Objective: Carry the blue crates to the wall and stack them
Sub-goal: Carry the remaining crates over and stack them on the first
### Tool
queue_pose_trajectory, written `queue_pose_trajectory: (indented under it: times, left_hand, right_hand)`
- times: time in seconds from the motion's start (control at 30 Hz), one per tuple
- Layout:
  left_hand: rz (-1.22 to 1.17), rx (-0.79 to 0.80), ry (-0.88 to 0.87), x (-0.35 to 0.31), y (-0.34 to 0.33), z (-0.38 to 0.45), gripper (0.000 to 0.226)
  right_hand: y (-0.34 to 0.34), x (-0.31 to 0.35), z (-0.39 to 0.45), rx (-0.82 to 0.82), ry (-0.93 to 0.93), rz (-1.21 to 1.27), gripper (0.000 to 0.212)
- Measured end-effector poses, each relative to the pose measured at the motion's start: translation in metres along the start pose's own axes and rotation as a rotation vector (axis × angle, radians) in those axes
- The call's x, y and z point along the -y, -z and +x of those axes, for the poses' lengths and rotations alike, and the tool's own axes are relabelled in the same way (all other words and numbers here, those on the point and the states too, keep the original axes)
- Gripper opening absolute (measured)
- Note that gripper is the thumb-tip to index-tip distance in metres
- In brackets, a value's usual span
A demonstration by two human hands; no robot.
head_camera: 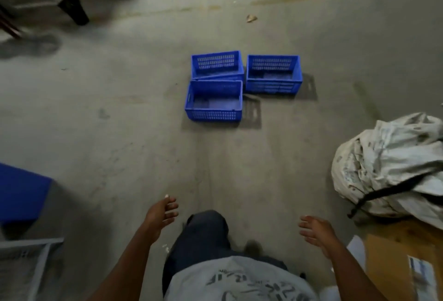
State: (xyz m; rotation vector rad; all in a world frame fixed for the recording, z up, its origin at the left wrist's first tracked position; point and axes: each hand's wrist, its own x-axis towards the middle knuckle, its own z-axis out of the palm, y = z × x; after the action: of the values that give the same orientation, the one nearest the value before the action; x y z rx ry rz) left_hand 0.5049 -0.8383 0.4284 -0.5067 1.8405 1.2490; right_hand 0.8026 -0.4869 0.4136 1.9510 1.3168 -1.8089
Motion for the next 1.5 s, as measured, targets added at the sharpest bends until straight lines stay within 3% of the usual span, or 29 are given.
queue_pose_trajectory:
  times: [0.33,0.6,1.0,1.23,1.5]
  left_hand:
    - [-0.019,-0.102,0.123,-0.136,0.012,0.134,0.040]
    - [0.107,-0.091,0.117,-0.301,0.018,0.245,0.036]
    - [0.123,-0.087,0.133,-0.489,-0.051,0.414,0.031]
    - [0.224,-0.016,0.130,-0.565,-0.098,0.505,0.027]
    - [0.416,-0.027,0.056,-0.586,-0.103,0.726,0.025]
  right_hand:
    - [-0.087,0.181,0.105,0.039,-0.058,-0.167,0.027]
    - [-0.140,0.323,0.157,0.051,-0.078,-0.230,0.026]
    - [-0.219,0.549,0.300,0.074,-0.066,-0.349,0.025]
    - [-0.291,0.665,0.364,0.086,0.039,-0.349,0.024]
    - [-0.390,0.710,0.536,0.060,0.022,-0.338,0.021]
